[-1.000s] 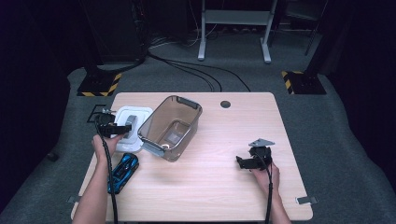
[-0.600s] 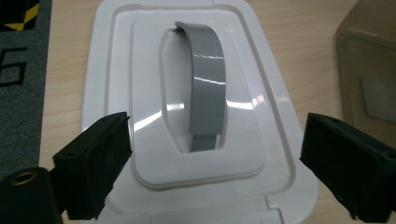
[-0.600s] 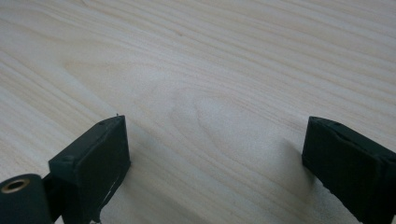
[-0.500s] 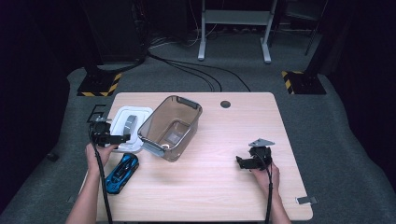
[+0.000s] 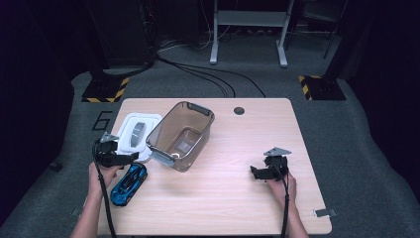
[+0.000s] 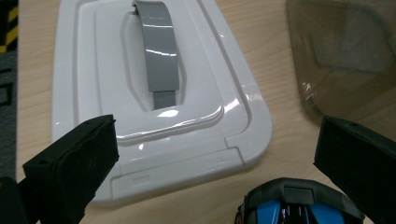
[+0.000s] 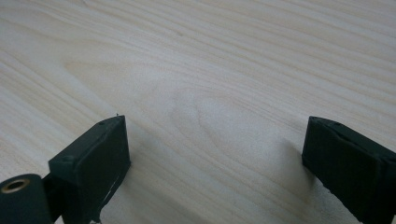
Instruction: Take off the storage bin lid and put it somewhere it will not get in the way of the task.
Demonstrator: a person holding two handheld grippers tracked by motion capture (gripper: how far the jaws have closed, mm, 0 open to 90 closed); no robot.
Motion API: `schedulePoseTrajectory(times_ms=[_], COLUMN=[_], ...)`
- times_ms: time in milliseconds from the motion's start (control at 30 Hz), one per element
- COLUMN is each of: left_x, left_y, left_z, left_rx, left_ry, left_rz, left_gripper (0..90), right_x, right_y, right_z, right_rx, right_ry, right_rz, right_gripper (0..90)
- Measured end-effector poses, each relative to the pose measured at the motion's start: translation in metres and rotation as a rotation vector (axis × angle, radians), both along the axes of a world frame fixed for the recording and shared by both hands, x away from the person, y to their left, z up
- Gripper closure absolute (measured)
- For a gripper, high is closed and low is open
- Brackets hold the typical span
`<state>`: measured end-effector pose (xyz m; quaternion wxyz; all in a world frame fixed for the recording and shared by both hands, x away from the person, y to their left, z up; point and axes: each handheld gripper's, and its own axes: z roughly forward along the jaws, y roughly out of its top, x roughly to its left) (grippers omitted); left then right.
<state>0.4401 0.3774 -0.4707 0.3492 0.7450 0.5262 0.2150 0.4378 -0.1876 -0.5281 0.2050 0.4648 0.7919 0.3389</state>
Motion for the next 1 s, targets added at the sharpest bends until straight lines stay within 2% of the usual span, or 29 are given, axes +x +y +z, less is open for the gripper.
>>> schedulePoseTrajectory(times_ms=[67, 133, 200, 267, 500, 700, 933, 1000], left_x=[-0.006, -0.011, -0.017, -0.022, -0.033, -0.035, -0.033, -0.033], left_y=[-0.001, -0.003, -0.005, -0.008, -0.024, -0.032, -0.035, -0.036], left_z=[0.002, 0.004, 0.003, 0.001, -0.012, -0.021, -0.029, -0.03], left_rx=[-0.01, -0.011, -0.023, -0.039, -0.013, 0.022, 0.039, 0.044], left_ry=[-0.015, -0.005, -0.013, 0.002, 0.044, 0.083, 0.107, 0.126], left_rz=[0.0, -0.012, -0.038, -0.057, -0.101, -0.1, -0.077, -0.067], left_gripper=[0.0, 0.0, 0.0, 0.0, 0.0, 0.0, 0.0, 0.0], right_x=[0.0, 0.0, 0.0, 0.0, 0.0, 0.0, 0.0, 0.0], right_y=[0.0, 0.0, 0.0, 0.0, 0.0, 0.0, 0.0, 0.0], right_z=[0.0, 0.0, 0.0, 0.0, 0.0, 0.0, 0.0, 0.0], right_rx=[0.0, -0.001, 0.002, 0.0, 0.0, 0.001, -0.001, -0.001], right_ry=[0.0, -0.001, 0.001, -0.001, 0.001, 0.0, 0.001, 0.001], right_rz=[0.0, 0.001, -0.002, 0.003, 0.002, 0.003, 0.002, 0.001], right_gripper=[6.3, 6.4, 6.4, 6.4, 6.3, 6.3, 6.3, 6.3])
